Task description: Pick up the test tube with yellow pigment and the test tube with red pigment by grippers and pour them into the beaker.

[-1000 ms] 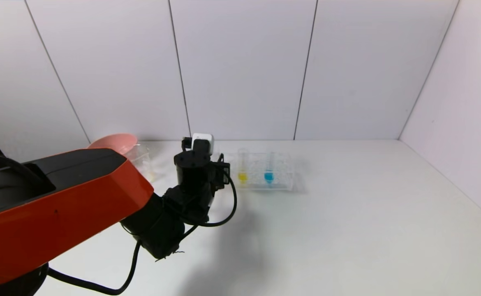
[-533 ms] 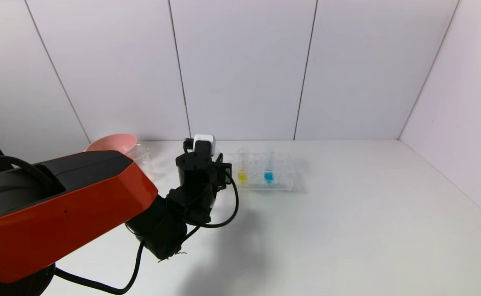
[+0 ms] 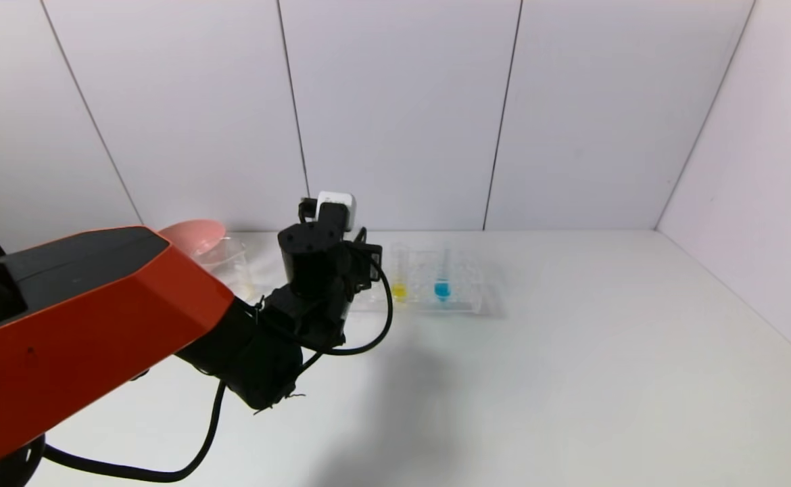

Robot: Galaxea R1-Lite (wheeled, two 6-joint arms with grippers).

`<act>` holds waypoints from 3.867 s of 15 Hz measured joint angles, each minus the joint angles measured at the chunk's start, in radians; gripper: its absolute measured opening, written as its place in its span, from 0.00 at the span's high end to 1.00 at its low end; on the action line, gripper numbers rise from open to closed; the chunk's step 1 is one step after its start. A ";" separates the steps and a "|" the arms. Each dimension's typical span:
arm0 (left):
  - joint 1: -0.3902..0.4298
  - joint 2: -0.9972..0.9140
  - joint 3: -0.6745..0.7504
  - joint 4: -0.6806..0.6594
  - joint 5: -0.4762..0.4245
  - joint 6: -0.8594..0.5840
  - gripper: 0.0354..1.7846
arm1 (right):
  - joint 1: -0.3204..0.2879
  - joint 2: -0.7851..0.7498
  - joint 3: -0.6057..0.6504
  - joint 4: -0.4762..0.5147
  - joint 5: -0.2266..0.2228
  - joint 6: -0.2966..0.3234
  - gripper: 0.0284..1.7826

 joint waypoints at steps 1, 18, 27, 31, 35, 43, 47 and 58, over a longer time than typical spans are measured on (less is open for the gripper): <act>-0.001 -0.028 -0.021 0.041 0.000 0.004 0.78 | 0.000 0.000 0.000 0.000 0.000 0.000 0.04; 0.313 -0.601 0.286 0.526 -0.533 0.004 0.78 | 0.000 0.000 0.000 0.000 0.000 0.000 0.04; 0.687 -0.650 0.181 0.927 -0.829 0.226 0.78 | 0.000 0.000 0.000 0.000 0.000 0.000 0.04; 0.714 -0.557 0.006 1.121 -0.815 0.363 0.78 | 0.000 0.000 0.000 0.000 0.000 0.000 0.04; 0.723 -0.465 -0.149 1.251 -0.810 0.443 0.78 | 0.000 0.000 0.000 0.000 0.000 0.000 0.04; 0.746 -0.307 -0.416 1.453 -0.819 0.674 0.78 | 0.000 0.000 0.000 0.000 0.000 0.000 0.04; 0.749 -0.270 -0.584 1.661 -0.810 0.744 0.78 | 0.000 0.000 0.000 0.000 0.000 0.000 0.04; 0.731 -0.118 -0.983 2.075 -0.670 0.883 0.78 | 0.000 0.000 0.000 0.000 0.000 0.000 0.04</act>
